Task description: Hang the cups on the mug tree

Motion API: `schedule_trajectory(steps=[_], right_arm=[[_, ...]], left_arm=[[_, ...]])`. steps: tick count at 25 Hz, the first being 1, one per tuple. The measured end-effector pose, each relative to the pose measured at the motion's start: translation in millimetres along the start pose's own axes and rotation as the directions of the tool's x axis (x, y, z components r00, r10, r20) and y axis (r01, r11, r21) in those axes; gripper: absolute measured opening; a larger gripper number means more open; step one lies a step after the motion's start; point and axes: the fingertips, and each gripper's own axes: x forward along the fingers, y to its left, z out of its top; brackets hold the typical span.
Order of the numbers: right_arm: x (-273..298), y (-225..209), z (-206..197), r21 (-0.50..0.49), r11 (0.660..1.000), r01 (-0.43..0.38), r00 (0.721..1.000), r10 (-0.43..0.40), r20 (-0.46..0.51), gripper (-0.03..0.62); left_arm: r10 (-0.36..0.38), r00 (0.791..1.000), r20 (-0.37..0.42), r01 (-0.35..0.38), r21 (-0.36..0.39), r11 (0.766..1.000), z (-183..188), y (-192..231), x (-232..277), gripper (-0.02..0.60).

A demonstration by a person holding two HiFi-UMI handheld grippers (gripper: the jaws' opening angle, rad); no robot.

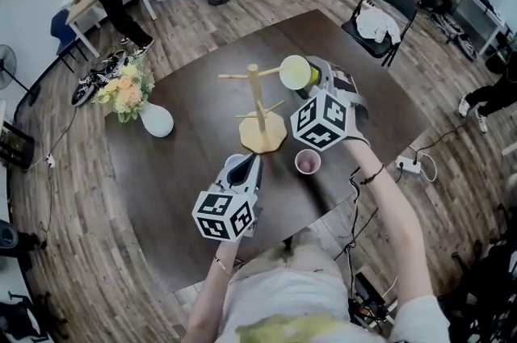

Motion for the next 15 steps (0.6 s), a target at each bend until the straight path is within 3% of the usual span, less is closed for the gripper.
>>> schedule_trajectory(steps=[7,15], right_arm=[[3,-2,12,-0.162,0.987,0.02,1.0,-0.023,-0.018,0.285],[5,11,22,-0.378,0.925,0.027,0.999,-0.04,-0.025,0.285]], left_arm=[[0.011,1.0,0.002,-0.011,-0.004,1.0,2,-2,3,0.015],[0.021,1.0,0.015,-0.021,-0.031,0.999,9,-10,13,0.015]])
